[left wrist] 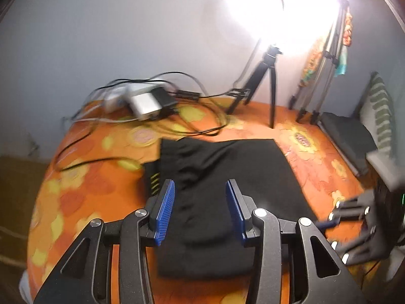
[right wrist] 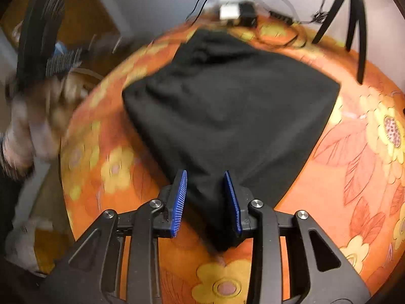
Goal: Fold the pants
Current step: 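Lower the folded waistband onto the shorts and open the right tool, then grasp the waistband edge of the folded shorts with the left tool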
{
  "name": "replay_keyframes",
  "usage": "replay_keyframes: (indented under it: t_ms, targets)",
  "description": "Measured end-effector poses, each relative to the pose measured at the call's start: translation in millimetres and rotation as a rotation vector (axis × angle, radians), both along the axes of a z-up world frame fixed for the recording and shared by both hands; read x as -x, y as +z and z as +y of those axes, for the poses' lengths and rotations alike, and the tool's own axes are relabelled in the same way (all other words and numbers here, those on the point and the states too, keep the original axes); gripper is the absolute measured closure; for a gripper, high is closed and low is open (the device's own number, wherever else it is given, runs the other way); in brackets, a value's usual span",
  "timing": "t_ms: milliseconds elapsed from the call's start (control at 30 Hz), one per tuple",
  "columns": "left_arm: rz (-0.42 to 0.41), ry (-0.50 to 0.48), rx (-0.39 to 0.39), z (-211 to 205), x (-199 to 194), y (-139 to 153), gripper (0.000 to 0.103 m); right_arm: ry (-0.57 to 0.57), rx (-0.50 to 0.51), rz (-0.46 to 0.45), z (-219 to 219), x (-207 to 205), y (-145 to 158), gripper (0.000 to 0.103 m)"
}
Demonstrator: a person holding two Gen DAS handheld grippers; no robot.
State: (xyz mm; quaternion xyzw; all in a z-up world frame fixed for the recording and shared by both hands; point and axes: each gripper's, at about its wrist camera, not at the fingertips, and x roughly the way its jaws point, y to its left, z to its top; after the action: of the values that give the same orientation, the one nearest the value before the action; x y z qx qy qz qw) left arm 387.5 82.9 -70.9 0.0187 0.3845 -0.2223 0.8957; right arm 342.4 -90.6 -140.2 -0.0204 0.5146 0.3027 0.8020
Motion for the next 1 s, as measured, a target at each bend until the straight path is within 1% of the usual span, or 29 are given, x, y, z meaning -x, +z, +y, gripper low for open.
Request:
replay_keyframes:
  t_ms: [67,133,167,333,400,467,567,633,667,700,733,800,867,900,933,1000]
  targets:
    - [0.014,-0.022,-0.009,-12.3,-18.5,-7.2,0.061,0.009,0.009,-0.003,0.1,5.5,-1.6,0.07]
    - [0.033,-0.023,-0.038,-22.4,-36.3,-20.2,0.061,0.004,-0.009,0.007,-2.7,7.0,-0.5,0.07]
    - [0.05,-0.024,-0.036,-24.5,-43.0,-25.6,0.061,0.002,-0.02,0.015,-4.3,7.3,0.1,0.07]
    - [0.085,0.066,-0.107,-19.4,-72.9,-51.8,0.061,0.02,-0.022,0.026,-8.9,15.8,1.9,0.07]
    - [0.097,0.088,-0.109,-15.2,-80.6,-58.7,0.062,0.021,-0.044,0.037,-13.6,15.5,3.2,0.07]
    - [0.09,0.098,-0.108,-11.3,-81.7,-55.9,0.061,0.003,-0.086,0.045,-22.3,10.7,7.2,0.07]
    - [0.058,0.1,-0.09,-2.6,-73.3,-39.1,0.061,-0.072,-0.135,0.026,-44.7,-4.7,16.4,0.07]
    - [0.054,0.106,-0.069,5.2,-65.5,-28.4,0.059,-0.147,-0.146,0.019,-62.2,-19.0,18.9,0.067]
    - [0.057,0.098,-0.052,9.7,-60.3,-23.7,0.058,-0.205,-0.154,0.019,-73.5,-29.1,19.0,0.06]
    - [0.058,0.09,-0.05,12.9,-55.2,-21.1,0.054,-0.245,-0.165,0.02,-81.4,-36.3,18.9,0.052]
    - [0.059,0.092,-0.053,16.6,-50.8,-20.1,0.05,-0.281,-0.177,0.024,-88.9,-44.1,17.7,0.05]
    - [0.094,0.096,-0.027,24.0,-48.9,-22.3,0.045,-0.355,-0.196,0.041,-101.3,-63.6,11.9,0.049]
    - [0.143,0.108,0.009,28.1,-52.7,-27.8,0.045,-0.422,-0.207,0.054,-109.8,-80.5,5.2,0.049]
    - [0.163,0.113,0.026,29.2,-55.4,-30.5,0.045,-0.443,-0.215,0.067,-112.6,-90.0,2.1,0.049]
    - [0.183,0.109,0.04,28.6,-58.5,-33.0,0.041,-0.462,-0.224,0.079,-116.2,-98.8,-3.1,0.049]
    - [0.219,0.106,0.056,26.1,-67.3,-39.6,0.039,-0.488,-0.23,0.094,-120.9,-111.1,-11.7,0.049]
